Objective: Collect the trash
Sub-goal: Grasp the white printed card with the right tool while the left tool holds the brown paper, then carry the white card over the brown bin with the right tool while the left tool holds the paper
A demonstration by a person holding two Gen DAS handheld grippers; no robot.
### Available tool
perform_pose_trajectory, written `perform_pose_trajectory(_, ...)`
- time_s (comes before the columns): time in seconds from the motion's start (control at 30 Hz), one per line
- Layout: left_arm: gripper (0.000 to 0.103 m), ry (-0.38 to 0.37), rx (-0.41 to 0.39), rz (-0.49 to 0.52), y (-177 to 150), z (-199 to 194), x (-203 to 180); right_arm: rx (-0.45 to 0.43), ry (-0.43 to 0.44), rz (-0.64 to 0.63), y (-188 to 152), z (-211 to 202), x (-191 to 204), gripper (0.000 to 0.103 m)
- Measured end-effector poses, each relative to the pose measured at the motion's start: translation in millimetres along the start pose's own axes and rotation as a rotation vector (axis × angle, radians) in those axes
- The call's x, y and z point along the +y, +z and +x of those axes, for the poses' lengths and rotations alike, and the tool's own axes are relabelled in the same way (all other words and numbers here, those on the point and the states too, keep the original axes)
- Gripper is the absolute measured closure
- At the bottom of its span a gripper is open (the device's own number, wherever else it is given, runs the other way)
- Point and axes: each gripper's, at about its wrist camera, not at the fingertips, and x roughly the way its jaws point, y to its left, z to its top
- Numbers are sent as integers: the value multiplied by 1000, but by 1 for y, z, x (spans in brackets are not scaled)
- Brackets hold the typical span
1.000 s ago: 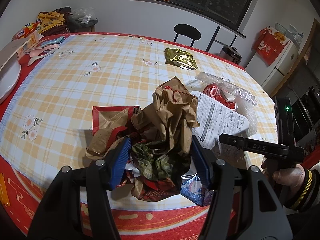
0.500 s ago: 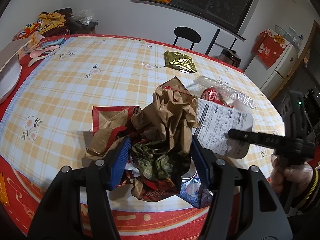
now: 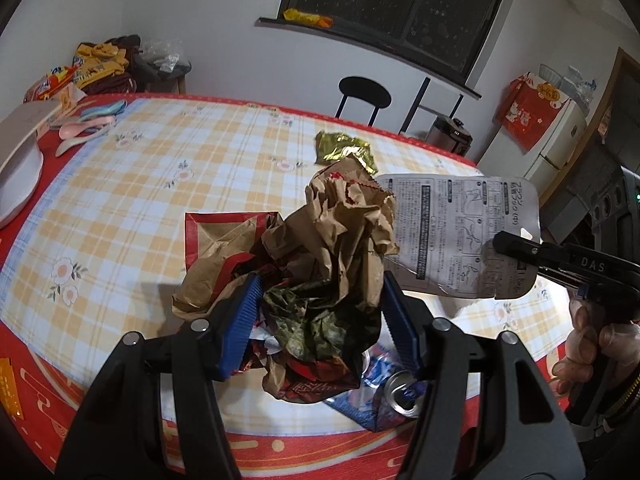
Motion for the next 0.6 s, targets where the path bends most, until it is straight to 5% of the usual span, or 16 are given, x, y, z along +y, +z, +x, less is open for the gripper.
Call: perform_pose_trajectory(0.6,42,-78,-89,107,32,-17,-123,-208,-41,96,20,-131,-78,98)
